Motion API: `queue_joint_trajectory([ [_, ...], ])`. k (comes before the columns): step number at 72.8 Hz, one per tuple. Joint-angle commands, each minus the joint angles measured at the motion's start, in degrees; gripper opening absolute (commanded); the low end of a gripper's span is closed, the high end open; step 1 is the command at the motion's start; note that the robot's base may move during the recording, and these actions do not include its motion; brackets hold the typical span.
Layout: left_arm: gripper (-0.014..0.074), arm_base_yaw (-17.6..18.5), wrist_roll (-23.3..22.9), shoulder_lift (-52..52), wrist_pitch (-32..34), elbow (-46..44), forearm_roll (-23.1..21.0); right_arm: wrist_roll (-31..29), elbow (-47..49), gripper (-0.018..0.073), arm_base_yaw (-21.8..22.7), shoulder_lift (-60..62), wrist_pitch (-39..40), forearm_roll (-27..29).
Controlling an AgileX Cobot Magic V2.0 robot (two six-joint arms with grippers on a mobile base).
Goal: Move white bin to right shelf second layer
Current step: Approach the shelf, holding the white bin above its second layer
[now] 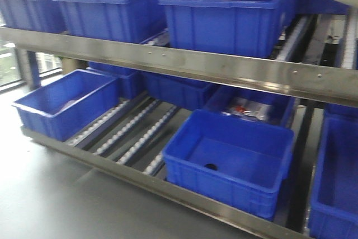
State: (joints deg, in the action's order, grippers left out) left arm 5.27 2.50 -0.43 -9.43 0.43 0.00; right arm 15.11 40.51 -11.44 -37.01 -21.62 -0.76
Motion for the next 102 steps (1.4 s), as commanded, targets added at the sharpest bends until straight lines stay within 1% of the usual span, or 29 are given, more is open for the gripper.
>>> queue_joint_trajectory([
  [1, 0.0085, 0.3, -0.3, -0.8, 5.0, 2.1, 0.0, -0.1, 1.8, 0.0055, 0.4, 0.0, 5.7, -0.4],
  [102, 0.0085, 0.3, -0.3, -0.8, 5.0, 2.1, 0.0, -0.1, 1.8, 0.0055, 0.4, 0.0, 5.7, -0.4],
])
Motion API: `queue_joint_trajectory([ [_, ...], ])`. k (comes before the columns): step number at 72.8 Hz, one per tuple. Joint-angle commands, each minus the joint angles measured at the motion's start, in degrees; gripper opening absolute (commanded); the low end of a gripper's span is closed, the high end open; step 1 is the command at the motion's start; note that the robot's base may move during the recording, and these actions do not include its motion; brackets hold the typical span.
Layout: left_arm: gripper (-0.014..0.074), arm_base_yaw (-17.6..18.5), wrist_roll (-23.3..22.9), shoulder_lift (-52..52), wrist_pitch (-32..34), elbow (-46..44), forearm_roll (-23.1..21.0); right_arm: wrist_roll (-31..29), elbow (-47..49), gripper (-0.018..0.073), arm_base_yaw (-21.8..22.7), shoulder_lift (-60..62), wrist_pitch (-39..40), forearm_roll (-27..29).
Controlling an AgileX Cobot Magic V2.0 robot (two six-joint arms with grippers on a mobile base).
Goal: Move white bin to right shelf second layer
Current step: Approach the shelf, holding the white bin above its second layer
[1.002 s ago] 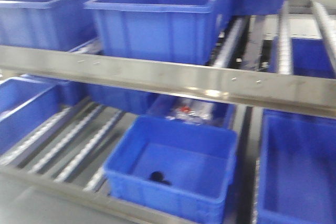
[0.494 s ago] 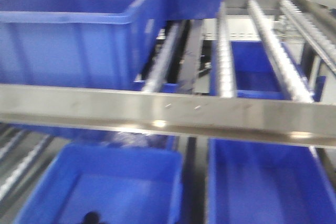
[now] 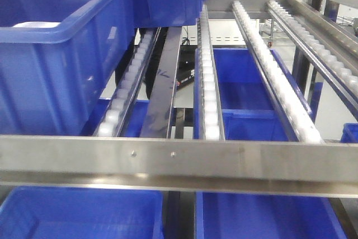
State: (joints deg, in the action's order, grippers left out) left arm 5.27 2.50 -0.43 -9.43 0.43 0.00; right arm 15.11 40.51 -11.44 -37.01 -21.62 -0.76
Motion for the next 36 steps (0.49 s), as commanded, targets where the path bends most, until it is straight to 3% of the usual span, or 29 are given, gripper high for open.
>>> queue_joint_trajectory([
  [1, 0.0085, 0.3, -0.3, -0.8, 5.0, 2.1, 0.0, -0.1, 1.8, 0.0055, 0.4, 0.0, 5.7, -0.4],
  [36, 0.0085, 0.3, -0.3, -0.8, 5.0, 2.1, 0.0, -0.1, 1.8, 0.0055, 0.4, 0.0, 5.7, -0.4],
])
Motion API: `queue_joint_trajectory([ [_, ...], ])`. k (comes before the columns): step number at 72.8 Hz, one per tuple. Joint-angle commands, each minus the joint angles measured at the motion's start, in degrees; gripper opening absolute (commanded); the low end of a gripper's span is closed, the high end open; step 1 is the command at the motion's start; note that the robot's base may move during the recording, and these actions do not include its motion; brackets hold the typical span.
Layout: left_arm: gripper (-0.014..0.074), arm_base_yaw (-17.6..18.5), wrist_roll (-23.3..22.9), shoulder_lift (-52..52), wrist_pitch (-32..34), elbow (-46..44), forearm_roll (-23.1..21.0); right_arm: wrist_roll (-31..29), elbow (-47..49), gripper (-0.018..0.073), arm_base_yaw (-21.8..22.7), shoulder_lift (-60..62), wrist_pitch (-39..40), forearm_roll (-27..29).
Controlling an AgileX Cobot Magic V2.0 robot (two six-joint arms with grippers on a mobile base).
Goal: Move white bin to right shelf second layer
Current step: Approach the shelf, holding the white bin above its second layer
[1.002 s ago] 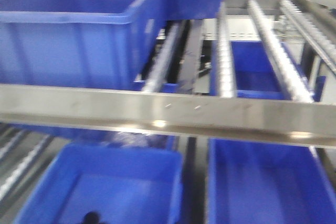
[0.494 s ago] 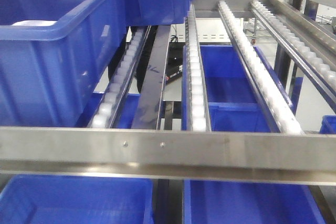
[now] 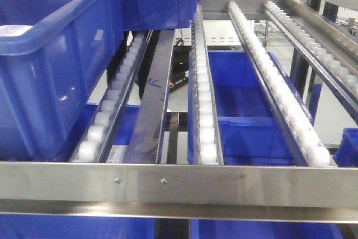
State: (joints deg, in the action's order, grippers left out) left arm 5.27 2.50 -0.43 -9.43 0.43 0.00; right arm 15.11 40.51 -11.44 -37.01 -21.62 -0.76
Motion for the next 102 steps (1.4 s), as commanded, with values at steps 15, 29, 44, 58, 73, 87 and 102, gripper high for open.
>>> queue_joint_trajectory([
  [15, 0.0085, 0.3, -0.3, -0.8, 5.0, 2.1, 0.0, -0.1, 1.8, 0.0055, 0.4, 0.0, 5.7, -0.4],
  [29, 0.0085, 0.3, -0.3, -0.8, 5.0, 2.1, 0.0, -0.1, 1.8, 0.0055, 0.4, 0.0, 5.7, -0.4],
  [44, 0.0085, 0.3, -0.3, -0.8, 5.0, 2.1, 0.0, -0.1, 1.8, 0.0055, 0.4, 0.0, 5.7, -0.4],
  [58, 0.0085, 0.3, -0.3, -0.8, 5.0, 2.1, 0.0, -0.1, 1.8, 0.0055, 0.4, 0.0, 5.7, -0.4],
  [73, 0.0085, 0.3, -0.3, -0.8, 5.0, 2.1, 0.0, -0.1, 1.8, 0.0055, 0.4, 0.0, 5.7, -0.4],
  [87, 0.0085, 0.3, -0.3, -0.8, 5.0, 2.1, 0.0, -0.1, 1.8, 0.0055, 0.4, 0.0, 5.7, -0.4],
  [102, 0.0085, 0.3, -0.3, -0.8, 5.0, 2.1, 0.0, -0.1, 1.8, 0.0055, 0.4, 0.0, 5.7, -0.4],
])
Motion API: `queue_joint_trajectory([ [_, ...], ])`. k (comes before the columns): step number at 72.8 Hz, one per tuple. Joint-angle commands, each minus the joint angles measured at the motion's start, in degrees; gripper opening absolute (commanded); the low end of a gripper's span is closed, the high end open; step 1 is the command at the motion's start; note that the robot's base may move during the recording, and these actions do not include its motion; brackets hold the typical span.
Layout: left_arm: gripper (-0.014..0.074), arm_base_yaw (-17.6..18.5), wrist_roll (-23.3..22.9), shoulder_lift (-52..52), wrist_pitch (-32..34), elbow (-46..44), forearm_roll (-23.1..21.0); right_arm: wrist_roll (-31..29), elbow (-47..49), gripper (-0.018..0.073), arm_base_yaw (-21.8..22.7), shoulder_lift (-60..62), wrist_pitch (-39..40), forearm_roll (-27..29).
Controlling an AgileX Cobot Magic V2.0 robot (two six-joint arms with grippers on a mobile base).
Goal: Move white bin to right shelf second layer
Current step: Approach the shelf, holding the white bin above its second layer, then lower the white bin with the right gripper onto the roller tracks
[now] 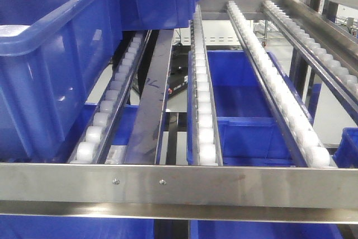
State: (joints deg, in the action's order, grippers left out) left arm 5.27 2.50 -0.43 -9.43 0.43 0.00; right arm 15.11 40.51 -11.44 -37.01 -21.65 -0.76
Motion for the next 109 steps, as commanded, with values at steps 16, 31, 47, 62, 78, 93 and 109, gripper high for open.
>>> queue_joint_trajectory([
  [16, 0.0085, 0.3, -0.3, -0.8, 5.0, 2.1, 0.0, -0.1, 1.8, 0.0055, 0.4, 0.0, 5.8, -0.4],
  [31, 0.0085, 0.3, -0.3, -0.8, 5.0, 2.1, 0.0, -0.1, 1.8, 0.0055, 0.4, 0.0, 4.5, 0.3],
  [47, 0.0085, 0.3, -0.3, -0.8, 5.0, 2.1, 0.0, -0.1, 1.8, 0.0055, 0.0, -5.1, 4.5, 0.3],
  [62, 0.0085, 0.3, -0.3, -0.8, 5.0, 2.1, 0.0, -0.1, 2.3, 0.0055, 0.0, -13.9, 4.6, 0.3],
  [78, 0.0085, 0.3, -0.3, -0.8, 5.0, 2.1, 0.0, -2.6, 5.8, 0.0055, -2.7, -24.5, 4.8, 0.2],
  [93, 0.0085, 0.3, -0.3, -0.8, 5.0, 2.1, 0.0, -2.7, 9.6, 0.0055, -2.8, -34.6, 5.6, 0.2],
  [109, 0.0085, 0.3, -0.3, -0.8, 5.0, 2.1, 0.0, -2.7, 12.3, 0.0055, -2.8, -41.9, 7.2, 0.2],
])
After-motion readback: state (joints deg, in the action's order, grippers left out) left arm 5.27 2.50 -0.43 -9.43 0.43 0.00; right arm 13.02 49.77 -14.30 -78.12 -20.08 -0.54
